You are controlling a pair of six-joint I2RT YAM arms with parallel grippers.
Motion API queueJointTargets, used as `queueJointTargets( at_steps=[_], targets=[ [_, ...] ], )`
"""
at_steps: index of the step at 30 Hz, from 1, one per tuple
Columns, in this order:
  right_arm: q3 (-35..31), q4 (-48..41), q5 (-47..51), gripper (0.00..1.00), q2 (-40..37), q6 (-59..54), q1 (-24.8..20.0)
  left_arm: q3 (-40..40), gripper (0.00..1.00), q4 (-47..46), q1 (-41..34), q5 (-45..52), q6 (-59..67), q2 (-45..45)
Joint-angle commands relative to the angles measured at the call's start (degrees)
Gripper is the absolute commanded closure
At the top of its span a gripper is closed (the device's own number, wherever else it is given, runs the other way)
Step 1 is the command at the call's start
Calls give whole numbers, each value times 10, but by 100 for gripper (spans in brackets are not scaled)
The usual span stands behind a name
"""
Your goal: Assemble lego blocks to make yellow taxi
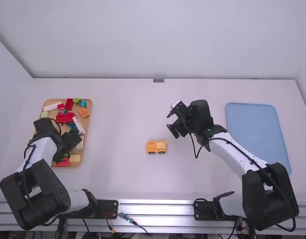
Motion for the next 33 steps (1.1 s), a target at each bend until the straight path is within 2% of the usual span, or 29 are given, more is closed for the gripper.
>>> queueJointTargets(
  at_steps=[1, 8, 10, 11, 14, 15, 16, 17, 26, 33],
  targets=[
    [16, 1, 1, 1, -8, -2, 0, -2, 1, -15, -1, 17, -178, 4],
    [16, 1, 1, 1, -8, -2, 0, -2, 1, -54, -1, 48, -258, 4],
    [16, 0, 1, 1, -8, -2, 0, -2, 25, -48, 2, 42, -275, 4],
    [16, -1, 1, 1, -8, -2, 0, -2, 26, -50, 1, 36, -289, 4],
    [16, -1, 1, 1, -8, -2, 0, -2, 18, -61, -3, 19, -324, 4],
    [16, -1, 1, 1, -8, -2, 0, -2, 11, -66, -3, 11, -336, 4],
    [16, -1, 1, 1, -8, -2, 0, -2, 10, -71, -3, 3, -344, 4],
    [16, -1, 0, 1, -8, -2, 0, -2, 0, -79, -2, 2, -350, 4],
    [16, -3, 0, 1, -8, -2, 0, -14, 1, -60, -3, -58, -387, 4],
    [16, -3, 0, 1, -8, -2, 0, -72, 1, 27, -3, -56, -410, 4]
  ],
)
